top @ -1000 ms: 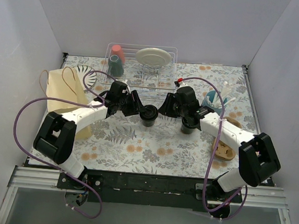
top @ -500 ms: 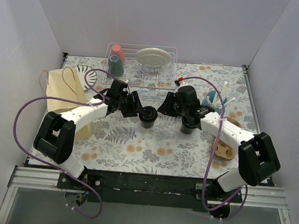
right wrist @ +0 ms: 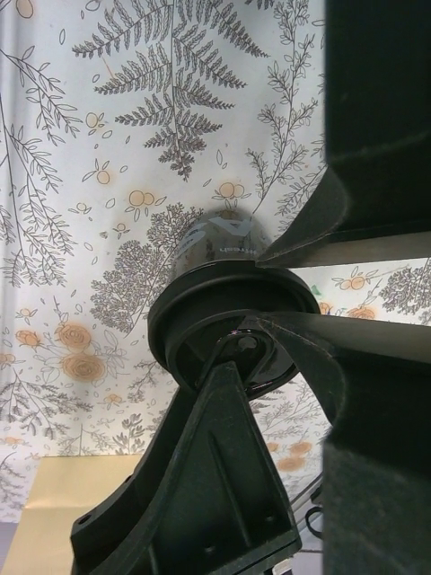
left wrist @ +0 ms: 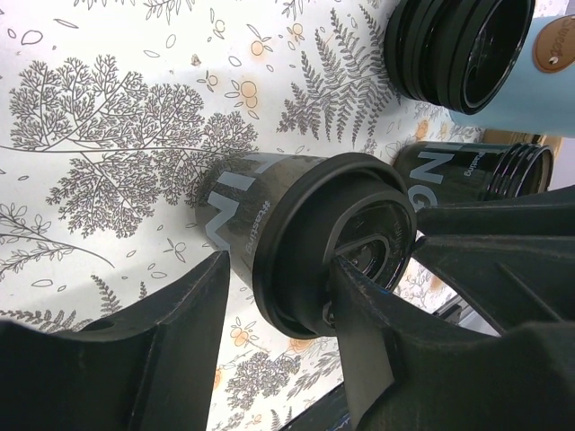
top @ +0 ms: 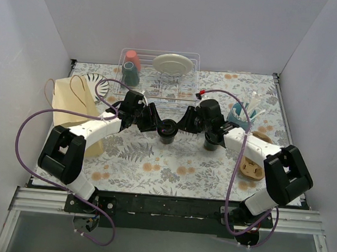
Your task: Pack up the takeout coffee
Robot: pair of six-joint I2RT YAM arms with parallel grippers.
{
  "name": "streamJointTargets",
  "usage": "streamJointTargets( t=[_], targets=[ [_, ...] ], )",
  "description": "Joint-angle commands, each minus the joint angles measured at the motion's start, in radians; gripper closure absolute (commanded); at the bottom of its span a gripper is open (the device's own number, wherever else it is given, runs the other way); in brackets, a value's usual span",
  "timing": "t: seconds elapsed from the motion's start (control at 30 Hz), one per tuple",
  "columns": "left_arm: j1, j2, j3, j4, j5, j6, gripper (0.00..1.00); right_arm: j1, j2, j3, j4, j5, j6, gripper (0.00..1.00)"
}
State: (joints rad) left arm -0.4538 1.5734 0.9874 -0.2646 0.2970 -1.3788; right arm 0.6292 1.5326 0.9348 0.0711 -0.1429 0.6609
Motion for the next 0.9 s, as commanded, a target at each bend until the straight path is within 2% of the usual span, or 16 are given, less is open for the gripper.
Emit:
streamJointTargets(
  t=[0.0,0.17,0.57,0.87],
  targets=[
    [-0.009,0.059,-0.079,-0.140,-0.090,0.044,0.55,-0.003,0.032,-0.016,0.045,-0.003,0.020,0.68],
    [-0.009,0.066,-0.090,-0.142,-0.110,0.050,0.57,-0.008,0.002,-0.060,0.085,0.005,0.036,0.69],
    [-0.009,0.056,-0.093,-0.140,-0.107,0.061,0.58,-0.036,-0.055,-0.059,0.050,0.025,0.016,0.69],
    [-0.009,0.057,-0.093,-0.145,-0.108,0.064,0.58,-0.037,0.015,-0.056,0.139,-0.101,0.023,0.69]
  ],
)
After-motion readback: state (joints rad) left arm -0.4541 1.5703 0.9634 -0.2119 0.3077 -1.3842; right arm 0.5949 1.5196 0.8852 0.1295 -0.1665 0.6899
